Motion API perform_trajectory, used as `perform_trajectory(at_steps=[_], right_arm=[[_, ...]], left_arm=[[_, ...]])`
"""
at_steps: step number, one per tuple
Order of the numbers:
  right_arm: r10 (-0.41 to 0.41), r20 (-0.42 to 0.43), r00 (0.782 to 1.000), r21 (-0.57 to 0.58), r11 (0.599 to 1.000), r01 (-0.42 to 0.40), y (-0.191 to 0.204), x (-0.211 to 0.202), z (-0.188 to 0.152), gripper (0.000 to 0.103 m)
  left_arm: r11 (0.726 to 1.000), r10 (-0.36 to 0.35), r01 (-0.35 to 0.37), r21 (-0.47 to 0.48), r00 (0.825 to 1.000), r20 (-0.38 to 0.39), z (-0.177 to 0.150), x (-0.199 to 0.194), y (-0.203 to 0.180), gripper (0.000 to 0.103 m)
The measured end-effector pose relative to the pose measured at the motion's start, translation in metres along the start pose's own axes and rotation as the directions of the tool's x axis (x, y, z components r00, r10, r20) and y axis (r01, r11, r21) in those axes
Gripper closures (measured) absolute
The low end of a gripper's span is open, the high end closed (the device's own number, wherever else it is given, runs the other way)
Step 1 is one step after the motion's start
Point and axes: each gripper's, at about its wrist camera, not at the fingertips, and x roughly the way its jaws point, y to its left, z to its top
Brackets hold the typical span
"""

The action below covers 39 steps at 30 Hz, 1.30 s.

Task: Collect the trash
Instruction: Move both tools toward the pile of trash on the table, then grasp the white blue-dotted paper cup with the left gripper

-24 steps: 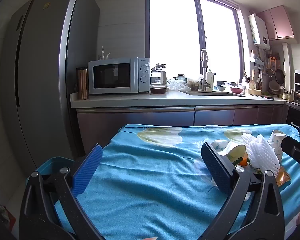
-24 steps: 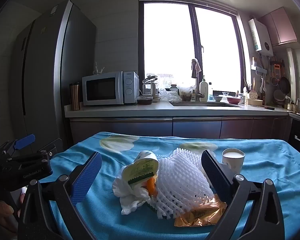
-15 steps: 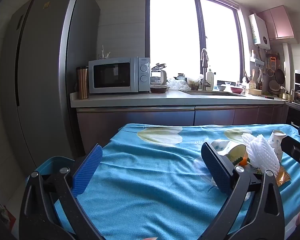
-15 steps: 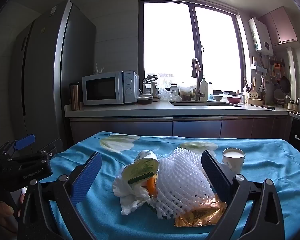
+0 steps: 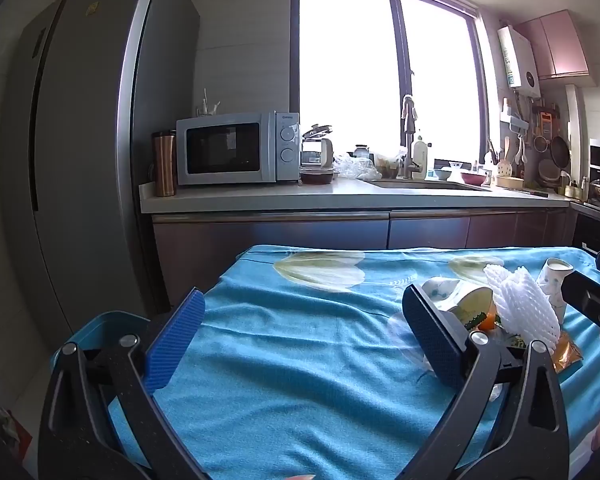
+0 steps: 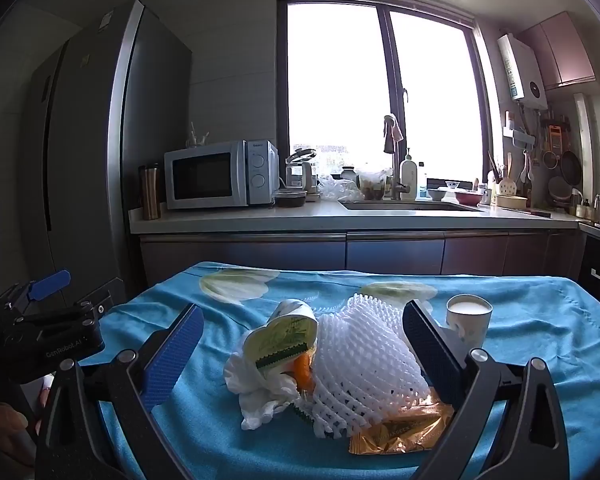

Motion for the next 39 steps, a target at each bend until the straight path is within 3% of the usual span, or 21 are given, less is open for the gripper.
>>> perform_trajectory(at_steps=[4,8,14,19,27,31,33,36,39], right_arm=[[0.003,-0.011,1.0,0.004,1.0,-0.003,-0.005,0.003,-0.001,0.007],[-0.01,-0.059,0.998,0.025,1.0,0.011,-0.017,0.015,-0.006,0.007],[-0.02,-0.195,0.981,0.077,0.996,0.036,-0.047,0.043,-0.018,0.007],[0.03,-0.275,0.961,0.142,0.99,0.01,-0.068,0.063,-0.027,0.018],[0.113,-0.317,0.942,0.195,0.979,-0.053,-0.08,0.074,-0.034,0.036],[0.142,-0.33,0.933,0.204,0.976,-0.076,-0.083,0.075,-0.036,0.055],[0.155,-0.328,0.932,0.21,0.974,-0.088,-0.084,0.074,-0.036,0.068],[0.153,-0.321,0.935,0.202,0.975,-0.09,-0.087,0.072,-0.033,0.08],[0.125,-0.316,0.94,0.199,0.978,-0.063,-0.088,0.068,-0.03,0.076]], left_arm=[[1.0,-0.025,0.025,0.006,1.0,-0.019,-0.002,0.005,-0.003,0.006],[0.994,-0.109,0.11,0.008,0.99,-0.085,-0.003,0.02,-0.01,0.006],[0.973,-0.222,0.232,0.021,0.95,-0.218,-0.008,0.06,-0.033,0.006],[0.942,-0.293,0.328,0.066,0.903,-0.314,-0.013,0.093,-0.066,0.007],[0.902,-0.352,0.425,0.079,0.829,-0.435,-0.021,0.136,-0.105,0.04],[0.891,-0.373,0.45,0.061,0.801,-0.468,-0.023,0.147,-0.111,0.076],[0.891,-0.375,0.451,0.054,0.797,-0.474,-0.023,0.151,-0.111,0.092],[0.897,-0.376,0.44,0.037,0.804,-0.461,-0.019,0.15,-0.103,0.099],[0.903,-0.378,0.429,0.022,0.818,-0.434,-0.011,0.143,-0.092,0.099]])
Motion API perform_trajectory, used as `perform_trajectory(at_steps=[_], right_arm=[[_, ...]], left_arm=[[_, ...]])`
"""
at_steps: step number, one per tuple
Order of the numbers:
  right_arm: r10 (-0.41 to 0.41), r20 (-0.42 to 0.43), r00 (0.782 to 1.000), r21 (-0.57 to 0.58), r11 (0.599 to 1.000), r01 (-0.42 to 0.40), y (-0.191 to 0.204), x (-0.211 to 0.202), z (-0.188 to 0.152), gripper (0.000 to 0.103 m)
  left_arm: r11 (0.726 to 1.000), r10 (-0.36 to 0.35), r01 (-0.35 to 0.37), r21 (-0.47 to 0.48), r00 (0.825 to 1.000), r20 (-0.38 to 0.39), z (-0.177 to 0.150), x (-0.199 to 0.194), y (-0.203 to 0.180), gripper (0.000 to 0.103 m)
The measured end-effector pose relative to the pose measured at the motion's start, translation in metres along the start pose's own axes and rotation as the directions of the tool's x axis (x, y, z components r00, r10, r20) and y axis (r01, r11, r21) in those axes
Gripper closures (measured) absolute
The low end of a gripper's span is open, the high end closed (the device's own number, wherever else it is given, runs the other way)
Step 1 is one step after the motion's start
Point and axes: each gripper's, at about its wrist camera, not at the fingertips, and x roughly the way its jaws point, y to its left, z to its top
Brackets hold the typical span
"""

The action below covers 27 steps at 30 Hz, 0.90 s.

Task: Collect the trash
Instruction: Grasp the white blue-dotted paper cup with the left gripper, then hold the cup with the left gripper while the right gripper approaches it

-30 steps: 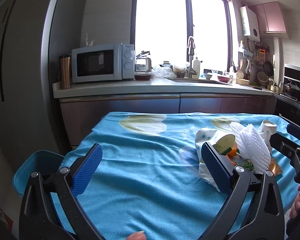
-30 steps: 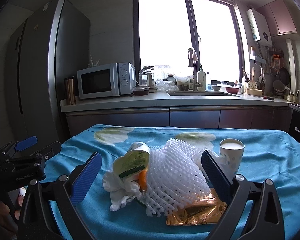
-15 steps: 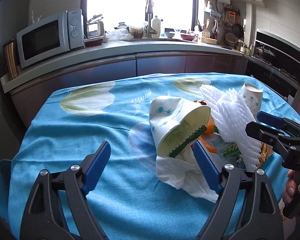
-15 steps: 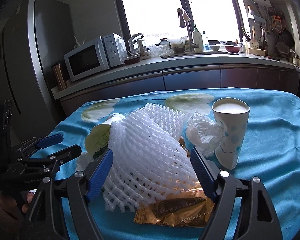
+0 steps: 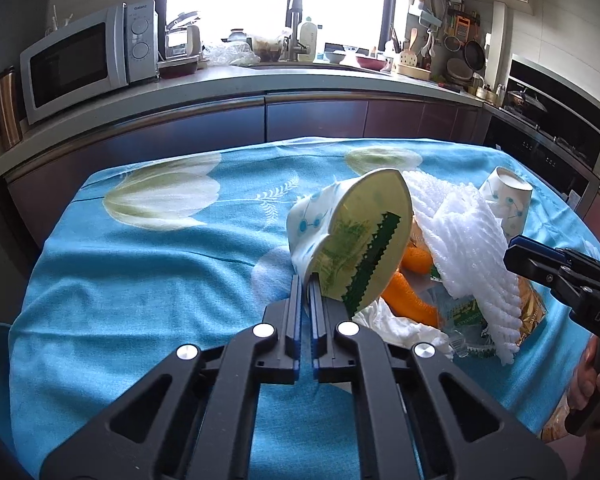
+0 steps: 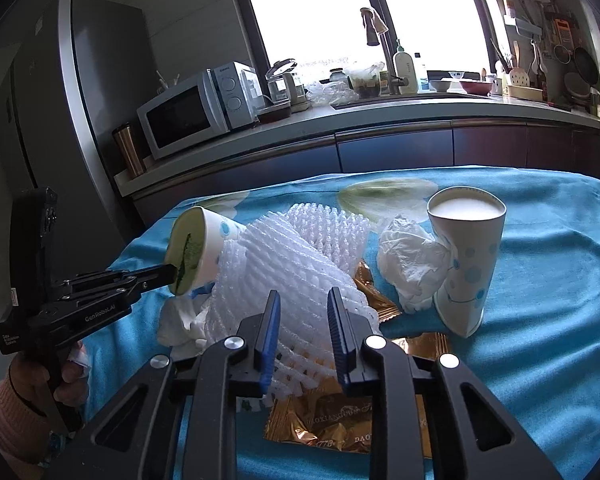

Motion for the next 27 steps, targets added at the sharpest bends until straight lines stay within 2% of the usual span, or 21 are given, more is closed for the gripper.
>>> perform_trajectory(at_steps=[1,2,3,5,7,10,12,17,22,23,24,25,27], right_arm=[[-0.012,0.011,1.0,-0.004,1.0,0.012,0.002,-0.003,0.0,0.071],[-0.028,0.023,0.999,-0.011,1.0,0.028,0.003,-0.006,0.002,0.059],[-0.038,0.043,0.998,-0.021,0.999,0.039,0.007,-0.011,0.003,0.057],[-0.013,0.074,0.997,-0.054,0.998,0.017,0.019,-0.019,0.006,0.057],[0.068,0.075,0.995,-0.081,0.995,-0.062,0.034,-0.022,0.009,0.057],[0.203,0.025,0.979,-0.087,0.976,-0.2,0.058,-0.012,0.01,0.058],[0.25,-0.016,0.968,-0.064,0.966,-0.25,0.068,0.003,0.007,0.058],[0.252,-0.085,0.964,0.021,0.968,-0.252,0.078,0.038,0.002,0.058],[0.251,-0.091,0.964,0.053,0.968,-0.247,0.083,0.045,-0.001,0.058],[0.249,-0.093,0.964,0.055,0.968,-0.245,0.083,0.046,-0.001,0.06],[0.242,-0.097,0.965,0.058,0.97,-0.237,0.082,0.048,-0.002,0.072],[0.236,-0.104,0.966,0.062,0.971,-0.23,0.081,0.049,-0.002,0.078],[0.233,-0.119,0.965,0.077,0.971,-0.225,0.078,0.052,-0.003,0.08]], left_arm=[[1.0,0.005,-0.005,-0.005,1.0,0.012,-0.001,-0.006,0.001,0.099],[1.0,0.013,-0.013,-0.007,1.0,0.021,-0.001,-0.01,0.004,0.099],[1.0,0.021,-0.021,-0.009,0.999,0.027,-0.002,-0.015,0.006,0.099],[0.999,0.041,-0.04,-0.018,0.999,0.037,-0.003,-0.023,0.01,0.099],[0.997,0.07,-0.069,-0.018,0.996,0.048,-0.006,-0.03,0.011,0.099],[0.995,0.096,-0.096,-0.008,0.994,0.061,-0.012,-0.039,0.008,0.099],[0.994,0.111,-0.112,0.002,0.991,0.067,-0.02,-0.044,0.004,0.099],[0.99,0.131,-0.134,0.041,0.989,0.076,-0.037,-0.052,-0.009,0.099],[0.988,0.13,-0.135,0.072,0.989,0.077,-0.046,-0.05,-0.016,0.099],[0.989,0.122,-0.127,0.073,0.99,0.076,-0.047,-0.049,-0.016,0.099],[0.99,0.117,-0.123,0.072,0.99,0.076,-0.047,-0.049,-0.016,0.099],[0.99,0.112,-0.118,0.071,0.991,0.073,-0.047,-0.048,-0.016,0.099],[0.992,0.11,-0.113,0.062,0.992,0.061,-0.049,-0.045,-0.014,0.099]])
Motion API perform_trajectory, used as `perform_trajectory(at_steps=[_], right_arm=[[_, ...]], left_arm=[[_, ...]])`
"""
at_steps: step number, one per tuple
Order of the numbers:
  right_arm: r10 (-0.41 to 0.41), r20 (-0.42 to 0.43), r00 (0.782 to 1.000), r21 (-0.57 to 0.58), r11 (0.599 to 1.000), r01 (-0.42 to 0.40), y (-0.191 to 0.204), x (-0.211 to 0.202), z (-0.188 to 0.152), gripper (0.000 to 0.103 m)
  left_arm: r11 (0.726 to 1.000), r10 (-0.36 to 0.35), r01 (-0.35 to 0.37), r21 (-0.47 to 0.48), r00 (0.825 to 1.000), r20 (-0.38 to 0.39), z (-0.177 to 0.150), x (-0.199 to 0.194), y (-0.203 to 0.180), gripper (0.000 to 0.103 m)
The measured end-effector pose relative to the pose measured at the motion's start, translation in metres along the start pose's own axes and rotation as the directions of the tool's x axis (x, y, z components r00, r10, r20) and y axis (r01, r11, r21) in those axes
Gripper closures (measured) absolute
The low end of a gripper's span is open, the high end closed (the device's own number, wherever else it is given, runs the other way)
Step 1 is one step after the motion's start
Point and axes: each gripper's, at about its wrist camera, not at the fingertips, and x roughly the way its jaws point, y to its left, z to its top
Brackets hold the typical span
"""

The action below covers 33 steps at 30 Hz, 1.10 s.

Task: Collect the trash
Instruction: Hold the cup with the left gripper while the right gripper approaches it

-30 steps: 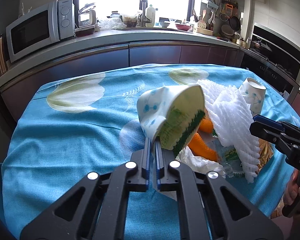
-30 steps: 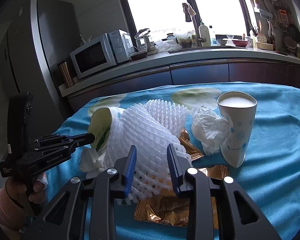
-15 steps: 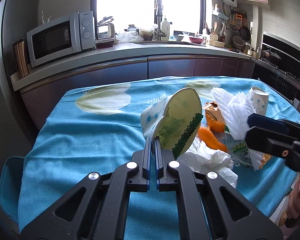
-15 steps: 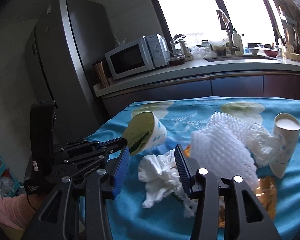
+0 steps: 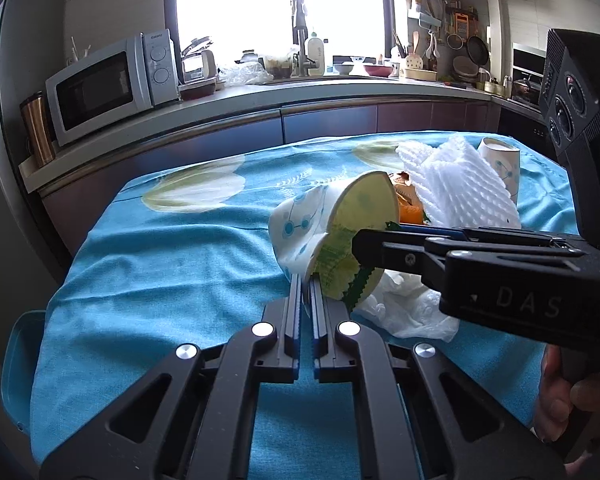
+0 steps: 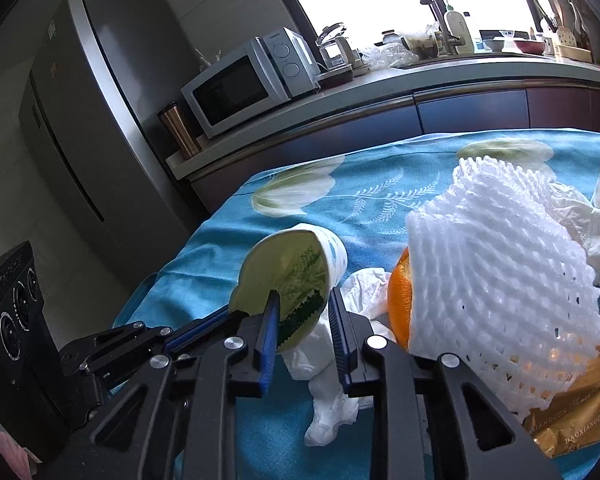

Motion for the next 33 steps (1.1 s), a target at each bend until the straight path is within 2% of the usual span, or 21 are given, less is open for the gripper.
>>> perform_trajectory(at_steps=[2,4,6,9,11,12,14,18,19,21,22,33], right_arm=[[-0.012,-0.007,1.0,0.006,1.0,0.012,-0.004,-0.003,-0.002,0.081],[-0.015,-0.012,1.0,0.019,1.0,0.015,-0.009,-0.006,-0.005,0.081],[-0.023,-0.003,1.0,0.023,0.999,0.023,-0.013,-0.012,-0.008,0.1],[-0.005,-0.006,1.0,0.042,0.999,0.005,-0.02,-0.016,-0.011,0.101],[0.02,0.011,1.0,0.043,0.999,-0.021,-0.019,-0.021,-0.011,0.096],[0.036,0.014,0.999,0.04,0.999,-0.037,-0.017,-0.021,-0.01,0.086],[0.032,0.021,0.999,0.022,0.999,-0.033,-0.01,-0.02,-0.009,0.077],[0.034,-0.001,0.999,0.043,0.999,-0.033,-0.007,-0.008,-0.007,0.075],[0.029,0.001,1.0,0.045,0.999,-0.029,-0.007,-0.005,-0.006,0.076],[0.025,-0.001,1.0,0.047,0.999,-0.024,-0.008,0.0,-0.006,0.093],[0.022,-0.006,1.0,0.049,0.999,-0.022,-0.008,0.001,-0.007,0.095],[0.077,-0.041,0.996,0.08,0.994,-0.073,-0.017,-0.016,-0.017,0.102]], left_arm=[[1.0,0.007,-0.008,-0.019,1.0,-0.024,-0.001,0.006,0.004,0.099],[0.998,-0.015,0.012,-0.056,0.999,-0.048,-0.002,0.011,0.009,0.099],[0.997,-0.019,0.015,-0.076,0.998,-0.059,-0.002,0.015,0.013,0.099],[0.996,-0.038,0.032,-0.088,0.997,-0.063,-0.003,0.017,0.013,0.099],[0.996,-0.038,0.032,-0.084,0.997,-0.064,-0.003,0.018,0.011,0.099],[0.996,-0.039,0.033,-0.082,0.997,-0.066,-0.003,0.019,0.011,0.099],[0.996,-0.039,0.033,-0.081,0.997,-0.07,-0.003,0.02,0.008,0.099],[0.996,-0.038,0.032,-0.079,0.997,-0.074,-0.005,0.02,0.008,0.099],[0.996,-0.038,0.032,-0.079,0.996,-0.076,-0.005,0.021,0.008,0.099],[0.997,-0.035,0.029,-0.076,0.996,-0.077,-0.005,0.022,0.008,0.099],[0.996,-0.036,0.03,-0.078,0.996,-0.078,-0.005,0.022,0.008,0.099],[0.991,-0.055,0.043,-0.123,0.994,-0.092,-0.005,0.026,0.014,0.099]])
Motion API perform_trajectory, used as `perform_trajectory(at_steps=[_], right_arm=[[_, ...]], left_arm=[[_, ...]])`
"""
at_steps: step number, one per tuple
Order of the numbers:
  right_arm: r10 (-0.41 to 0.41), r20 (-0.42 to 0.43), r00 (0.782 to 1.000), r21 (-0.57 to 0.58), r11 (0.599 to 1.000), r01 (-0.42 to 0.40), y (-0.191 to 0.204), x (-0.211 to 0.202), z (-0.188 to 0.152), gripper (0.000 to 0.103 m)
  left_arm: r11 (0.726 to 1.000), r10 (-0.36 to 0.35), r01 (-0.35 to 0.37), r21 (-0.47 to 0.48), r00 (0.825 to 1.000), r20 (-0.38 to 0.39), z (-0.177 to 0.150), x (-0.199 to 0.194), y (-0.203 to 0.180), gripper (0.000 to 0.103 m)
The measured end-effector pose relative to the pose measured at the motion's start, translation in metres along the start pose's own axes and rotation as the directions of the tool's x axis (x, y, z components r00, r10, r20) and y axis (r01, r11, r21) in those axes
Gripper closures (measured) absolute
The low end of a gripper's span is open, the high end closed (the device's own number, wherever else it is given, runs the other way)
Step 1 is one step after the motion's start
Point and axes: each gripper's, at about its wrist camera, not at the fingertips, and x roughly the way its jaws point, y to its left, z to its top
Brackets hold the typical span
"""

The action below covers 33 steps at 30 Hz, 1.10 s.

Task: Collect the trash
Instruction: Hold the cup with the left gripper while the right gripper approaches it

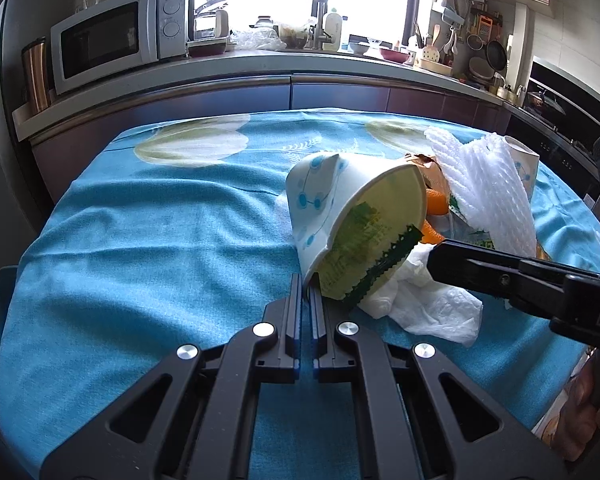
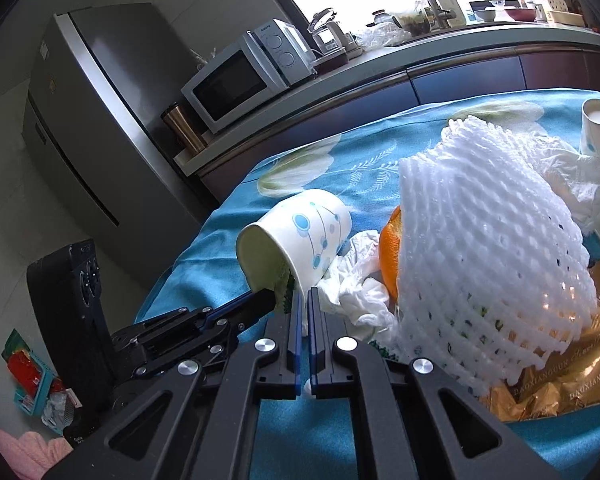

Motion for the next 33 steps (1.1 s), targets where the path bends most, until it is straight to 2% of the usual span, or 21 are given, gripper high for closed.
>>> perform_trajectory(at_steps=[5,7,9,10,14,18,19,20,23,27,30,33], right_arm=[[0.001,-0.006,1.0,0.001,1.0,-0.001,-0.003,0.0,0.0,0.097],[0.003,0.005,1.0,-0.023,1.0,-0.003,0.001,-0.001,0.002,0.092],[-0.014,0.027,1.0,-0.05,0.999,0.015,0.005,-0.002,0.007,0.082],[-0.026,0.036,0.999,-0.064,0.998,0.028,0.007,-0.002,0.01,0.082],[-0.05,0.056,0.997,-0.123,0.991,0.057,0.015,0.003,0.018,0.084],[-0.079,0.066,0.995,-0.148,0.985,0.088,0.013,0.005,0.021,0.101],[-0.089,0.069,0.994,-0.148,0.984,0.098,0.011,0.005,0.021,0.101],[-0.088,0.065,0.994,-0.141,0.985,0.097,0.007,0.006,0.022,0.101],[-0.05,0.047,0.998,-0.065,0.996,0.053,-0.009,0.007,0.02,0.101],[0.015,0.046,0.999,0.024,1.0,-0.016,-0.024,0.007,0.02,0.101],[0.026,0.058,0.998,-0.006,1.0,-0.026,-0.018,0.005,0.02,0.101],[0.024,0.061,0.998,-0.062,0.998,-0.02,-0.008,0.006,0.019,0.101]], left_arm=[[1.0,-0.019,0.019,0.002,1.0,-0.002,-0.001,0.0,-0.001,0.099],[1.0,-0.018,0.018,0.006,1.0,0.0,-0.002,-0.001,0.0,0.099],[1.0,-0.005,0.005,0.017,1.0,0.007,-0.002,-0.002,0.001,0.099],[1.0,-0.012,0.012,0.017,1.0,0.008,-0.003,-0.003,0.001,0.099],[0.999,-0.015,0.014,0.034,1.0,0.027,-0.002,-0.007,-0.001,0.099],[0.997,-0.056,0.054,0.053,0.997,0.043,-0.004,-0.015,-0.001,0.096],[0.996,-0.075,0.073,0.046,0.996,0.043,-0.005,-0.017,0.001,0.082],[0.995,-0.098,0.097,0.035,0.994,0.045,-0.006,-0.019,0.003,0.063],[0.993,-0.121,0.12,0.021,0.991,0.053,-0.006,-0.023,0.012,0.061],[0.979,-0.2,0.2,-0.03,0.98,0.013,-0.002,-0.017,0.025,0.053],[0.979,-0.202,0.202,-0.019,0.979,-0.006,0.001,-0.011,0.023,0.056],[0.959,-0.28,0.278,-0.062,0.959,-0.028,0.008,-0.004,0.029,0.051]])
